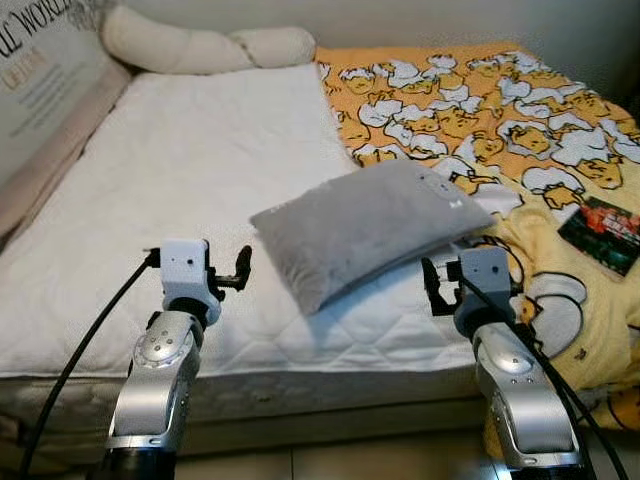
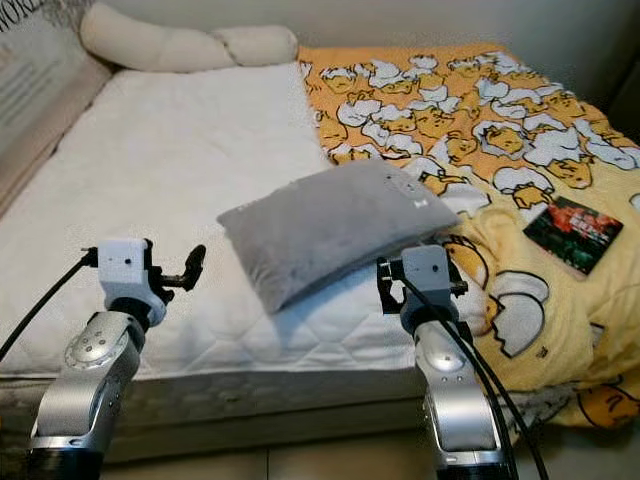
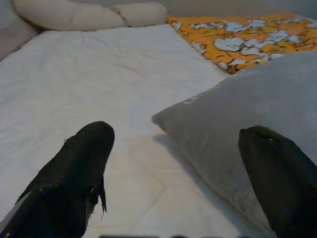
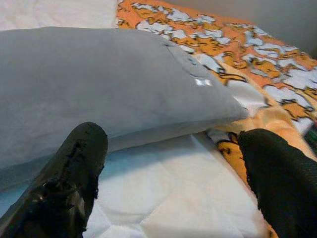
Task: Clean up the room
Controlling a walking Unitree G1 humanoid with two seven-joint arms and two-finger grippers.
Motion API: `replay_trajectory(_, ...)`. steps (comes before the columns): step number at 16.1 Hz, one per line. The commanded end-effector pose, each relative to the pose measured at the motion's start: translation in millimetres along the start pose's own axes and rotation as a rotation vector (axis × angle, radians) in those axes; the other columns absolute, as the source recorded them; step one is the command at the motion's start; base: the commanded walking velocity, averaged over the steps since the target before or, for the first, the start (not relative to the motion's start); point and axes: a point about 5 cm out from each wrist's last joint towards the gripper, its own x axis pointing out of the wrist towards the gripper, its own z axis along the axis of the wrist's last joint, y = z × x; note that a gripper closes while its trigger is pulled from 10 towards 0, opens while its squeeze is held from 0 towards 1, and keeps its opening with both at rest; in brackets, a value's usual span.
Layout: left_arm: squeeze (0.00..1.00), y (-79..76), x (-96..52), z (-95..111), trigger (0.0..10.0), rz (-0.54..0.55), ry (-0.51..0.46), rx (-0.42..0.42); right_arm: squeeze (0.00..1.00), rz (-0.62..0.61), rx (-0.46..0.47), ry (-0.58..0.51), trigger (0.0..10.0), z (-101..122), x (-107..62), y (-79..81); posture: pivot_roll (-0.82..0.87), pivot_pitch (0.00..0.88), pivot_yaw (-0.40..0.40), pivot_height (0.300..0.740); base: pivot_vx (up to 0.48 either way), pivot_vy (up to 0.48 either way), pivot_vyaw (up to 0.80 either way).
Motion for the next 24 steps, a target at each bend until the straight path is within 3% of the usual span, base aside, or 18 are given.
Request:
replay_trajectory(1,0.00,0.8,1.0,2.4,10.0,-0.007,-0.008,0.004,0.00,0.006,0.002,-0.012,10.0,2.9,1.8,0.7,-0.02,0.000,0.028,0.740,0.292,0.000,0.00)
replay_trajectory(24,0.00,-3.8,0.5,-0.3,10.0,-0.019,-0.009,0.010,0.00,0.039,-0.043,0.010,10.0,-4.0,1.0,4.2,-0.02,0.000,0.026,0.740,0.274,0.000,0.00)
